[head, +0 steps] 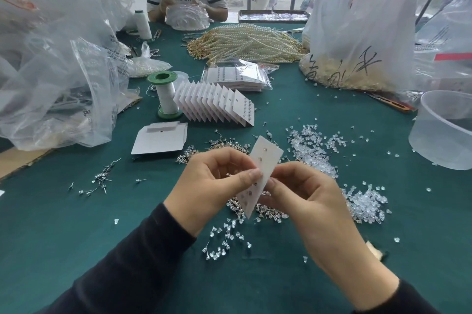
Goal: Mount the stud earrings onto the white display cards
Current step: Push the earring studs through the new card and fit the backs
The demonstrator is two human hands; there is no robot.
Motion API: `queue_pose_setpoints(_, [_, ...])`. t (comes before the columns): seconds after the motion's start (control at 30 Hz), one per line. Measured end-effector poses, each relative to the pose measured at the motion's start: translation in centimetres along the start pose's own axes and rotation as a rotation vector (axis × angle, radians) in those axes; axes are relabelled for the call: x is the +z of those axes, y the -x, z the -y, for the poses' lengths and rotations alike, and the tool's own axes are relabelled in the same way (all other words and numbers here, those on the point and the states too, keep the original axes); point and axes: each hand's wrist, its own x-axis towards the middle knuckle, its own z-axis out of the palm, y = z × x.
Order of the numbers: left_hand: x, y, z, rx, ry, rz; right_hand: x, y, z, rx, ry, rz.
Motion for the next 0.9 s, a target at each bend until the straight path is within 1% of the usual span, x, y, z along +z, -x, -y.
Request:
queue_pose_setpoints(0.07, [0.1, 0.1, -0.1, 0.022, 0.007, -0.001, 0.0, -0.1, -0.1, 0.005, 0.007, -0.004])
queue_pose_setpoints(0.13, [0.2, 0.3, -0.2, 0.102, -0.062, -0.008, 0.0, -0.1, -0.3, -0.011, 0.073, -0.03])
queue_pose_setpoints(0.23, [0.7, 0.9, -0.4, 0.254, -0.242, -0.004, 0.2, 0.0, -0.5, -0.173, 0.251, -0.123])
queue_pose_setpoints(0.3, [1.0, 1.0, -0.5, 0.274, -0.294, -0.037, 0.5, 0.0, -0.6, -0.317, 0.382, -0.184])
queue_pose_setpoints(0.37, [1.2, 0.9, -0.5, 0.232, -0.24, -0.055, 0.7, 0.0, -0.9, -0.446, 0.527, -0.235])
queue_pose_setpoints(0.47, [1.0, 0.7, -0.2, 0.132, -0.118, -0.029, 0.8, -0.1, -1.2, -0.59, 0.666, -0.293])
queue_pose_setpoints(0.53, [0.9, 0.7, -0.2, 0.077, -0.072, 0.001, 0.9, -0.2, -1.2, -0.634, 0.729, -0.315])
queue_pose_setpoints(0.6, [1.0, 0.7, -0.2, 0.05, -0.051, -0.003, 0.8, -0.3, -1.1, -0.636, 0.753, -0.3])
queue_pose_setpoints(0.63, [0.9, 0.5, -0.2, 0.037, -0.032, -0.031, 0.7, -0.3, -1.0, -0.638, 0.746, -0.272])
queue_pose_setpoints(0.7, [0.7, 0.2, -0.2, -0.028, 0.026, -0.14, 0.4, 0.0, -0.5, -0.68, 0.696, -0.192])
queue_pose_setpoints(0.77, [0.1, -0.4, -0.2, -0.123, 0.126, -0.261, 0.0, 0.3, 0.0, -0.748, 0.698, -0.169])
queue_pose_setpoints(0.8, [-0.2, -0.6, -0.1, -0.171, 0.183, -0.307, -0.3, 0.4, 0.2, -0.757, 0.745, -0.173])
queue_pose_setpoints(0.83, [-0.5, -0.7, 0.0, -0.215, 0.23, -0.338, -0.4, 0.4, 0.3, -0.723, 0.81, -0.16])
queue_pose_setpoints(0.87, [-0.7, -0.9, 0.0, -0.248, 0.262, -0.356, -0.6, 0.4, 0.4, -0.635, 0.876, -0.103])
queue_pose_setpoints(0.9, [-0.7, -0.9, 0.1, -0.273, 0.283, -0.365, -0.6, 0.4, 0.3, -0.515, 0.927, -0.002])
